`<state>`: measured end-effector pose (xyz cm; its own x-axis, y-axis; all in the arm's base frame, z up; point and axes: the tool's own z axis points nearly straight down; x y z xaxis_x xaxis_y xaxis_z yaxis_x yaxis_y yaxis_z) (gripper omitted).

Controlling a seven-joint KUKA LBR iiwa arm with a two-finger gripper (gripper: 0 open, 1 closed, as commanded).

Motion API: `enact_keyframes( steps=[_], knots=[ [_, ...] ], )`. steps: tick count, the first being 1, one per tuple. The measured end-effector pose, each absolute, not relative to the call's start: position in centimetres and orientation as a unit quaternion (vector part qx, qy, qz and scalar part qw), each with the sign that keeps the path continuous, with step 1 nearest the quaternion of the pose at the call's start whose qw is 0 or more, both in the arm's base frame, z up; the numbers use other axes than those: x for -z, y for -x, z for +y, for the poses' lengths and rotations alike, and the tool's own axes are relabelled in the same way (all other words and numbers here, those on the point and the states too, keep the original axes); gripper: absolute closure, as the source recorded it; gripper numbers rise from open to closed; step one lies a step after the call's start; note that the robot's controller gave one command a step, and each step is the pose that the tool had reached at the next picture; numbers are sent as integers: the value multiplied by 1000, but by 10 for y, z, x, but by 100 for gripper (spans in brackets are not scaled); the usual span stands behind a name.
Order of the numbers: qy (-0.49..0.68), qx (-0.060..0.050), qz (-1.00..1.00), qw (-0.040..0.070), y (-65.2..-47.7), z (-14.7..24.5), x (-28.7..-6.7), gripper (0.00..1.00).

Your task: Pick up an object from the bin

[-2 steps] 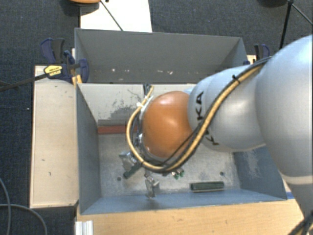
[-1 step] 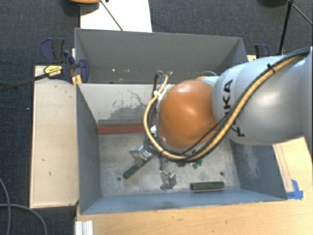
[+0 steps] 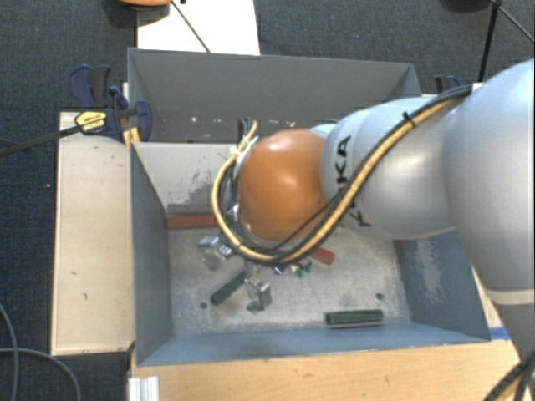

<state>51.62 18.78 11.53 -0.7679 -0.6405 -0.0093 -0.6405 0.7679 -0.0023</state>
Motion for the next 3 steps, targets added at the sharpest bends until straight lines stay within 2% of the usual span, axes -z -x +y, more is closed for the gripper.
enact_keyframes(
  steps=[1, 2, 3],
  knots=[
    [296, -2, 955, 3, -523, 195, -100, 0],
    [425, -1, 905, 1, -530, 142, -94, 100],
    [424, -1, 906, 0, -530, 142, -94, 0]
  ],
)
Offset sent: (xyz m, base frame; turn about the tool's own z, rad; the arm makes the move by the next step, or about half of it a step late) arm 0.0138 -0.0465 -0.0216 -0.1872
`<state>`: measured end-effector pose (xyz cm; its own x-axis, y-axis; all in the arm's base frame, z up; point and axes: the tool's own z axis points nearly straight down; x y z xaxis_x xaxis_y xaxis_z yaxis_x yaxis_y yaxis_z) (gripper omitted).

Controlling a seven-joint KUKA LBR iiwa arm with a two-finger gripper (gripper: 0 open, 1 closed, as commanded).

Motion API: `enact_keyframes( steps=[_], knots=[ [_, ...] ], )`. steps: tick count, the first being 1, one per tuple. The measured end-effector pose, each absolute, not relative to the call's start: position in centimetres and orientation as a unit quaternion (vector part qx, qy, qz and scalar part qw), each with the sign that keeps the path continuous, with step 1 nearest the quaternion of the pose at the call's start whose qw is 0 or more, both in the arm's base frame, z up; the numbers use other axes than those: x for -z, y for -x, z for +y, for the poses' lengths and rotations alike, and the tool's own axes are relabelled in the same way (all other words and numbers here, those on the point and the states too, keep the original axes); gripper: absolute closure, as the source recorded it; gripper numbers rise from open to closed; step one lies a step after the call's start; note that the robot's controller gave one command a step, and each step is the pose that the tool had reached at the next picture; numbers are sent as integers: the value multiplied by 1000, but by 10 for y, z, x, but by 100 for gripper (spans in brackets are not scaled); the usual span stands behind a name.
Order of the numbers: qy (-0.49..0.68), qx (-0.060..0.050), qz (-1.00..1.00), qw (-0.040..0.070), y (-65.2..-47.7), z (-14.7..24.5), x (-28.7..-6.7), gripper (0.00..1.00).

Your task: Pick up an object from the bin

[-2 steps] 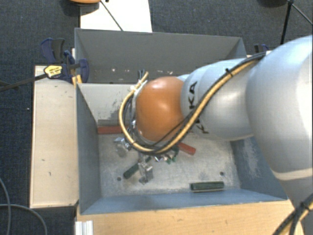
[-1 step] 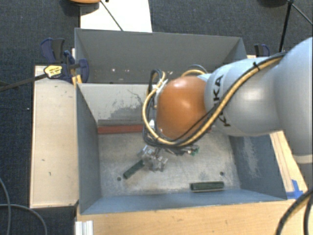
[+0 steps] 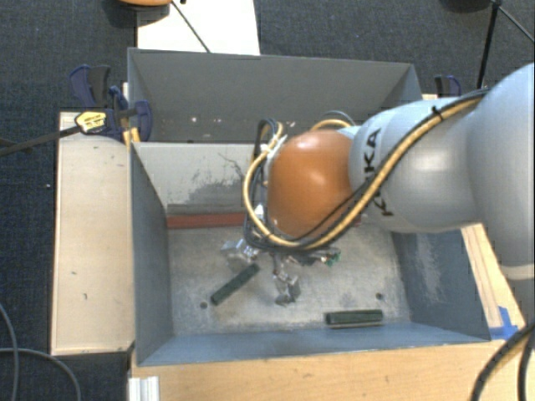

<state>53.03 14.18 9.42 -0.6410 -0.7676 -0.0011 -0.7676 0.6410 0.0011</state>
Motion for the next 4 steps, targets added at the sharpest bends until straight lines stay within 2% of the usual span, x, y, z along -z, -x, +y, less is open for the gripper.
enact_keyframes(
  steps=[1, 2, 3, 4],
  knots=[
    [423, -1, 906, 0, -530, 142, -94, 0],
    [507, -1, 862, 2, -553, 187, -70, 100],
    [506, -1, 863, 1, -553, 187, -71, 100],
    [526, -1, 850, 1, -512, 206, -200, 100]
  ],
)
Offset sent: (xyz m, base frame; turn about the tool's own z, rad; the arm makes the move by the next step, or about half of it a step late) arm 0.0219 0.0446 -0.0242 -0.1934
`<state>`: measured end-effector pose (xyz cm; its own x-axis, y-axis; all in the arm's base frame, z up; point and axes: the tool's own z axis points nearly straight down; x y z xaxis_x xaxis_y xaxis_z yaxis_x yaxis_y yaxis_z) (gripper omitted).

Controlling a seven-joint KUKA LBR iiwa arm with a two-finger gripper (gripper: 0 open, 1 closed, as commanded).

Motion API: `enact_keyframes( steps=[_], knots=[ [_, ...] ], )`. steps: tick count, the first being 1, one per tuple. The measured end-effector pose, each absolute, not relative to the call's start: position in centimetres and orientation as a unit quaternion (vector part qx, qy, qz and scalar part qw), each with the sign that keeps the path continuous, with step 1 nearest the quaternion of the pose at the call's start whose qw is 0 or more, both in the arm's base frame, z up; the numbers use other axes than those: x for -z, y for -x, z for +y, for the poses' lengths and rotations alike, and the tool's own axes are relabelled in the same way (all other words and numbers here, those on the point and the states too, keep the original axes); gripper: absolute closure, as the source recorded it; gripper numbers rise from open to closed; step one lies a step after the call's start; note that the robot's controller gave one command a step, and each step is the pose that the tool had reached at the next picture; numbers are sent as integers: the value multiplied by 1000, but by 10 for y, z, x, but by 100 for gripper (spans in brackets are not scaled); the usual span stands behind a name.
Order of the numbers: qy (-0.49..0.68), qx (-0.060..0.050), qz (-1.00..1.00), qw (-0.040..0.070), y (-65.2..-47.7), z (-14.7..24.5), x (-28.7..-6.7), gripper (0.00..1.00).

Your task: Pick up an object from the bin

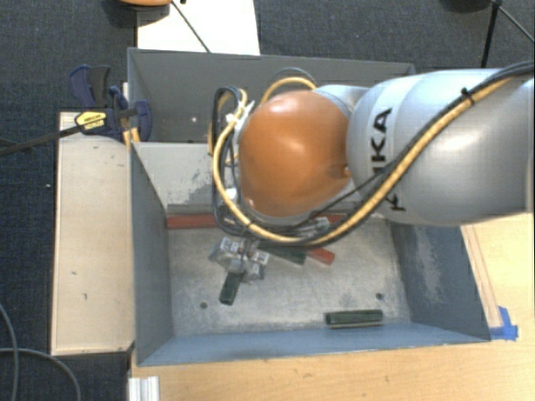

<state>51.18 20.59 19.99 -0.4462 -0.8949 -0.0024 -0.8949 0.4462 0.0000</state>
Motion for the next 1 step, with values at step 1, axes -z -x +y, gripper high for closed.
enact_keyframes(
  steps=[1],
  knots=[
    [525, -1, 851, 1, -512, 206, -200, 100]
  ],
)
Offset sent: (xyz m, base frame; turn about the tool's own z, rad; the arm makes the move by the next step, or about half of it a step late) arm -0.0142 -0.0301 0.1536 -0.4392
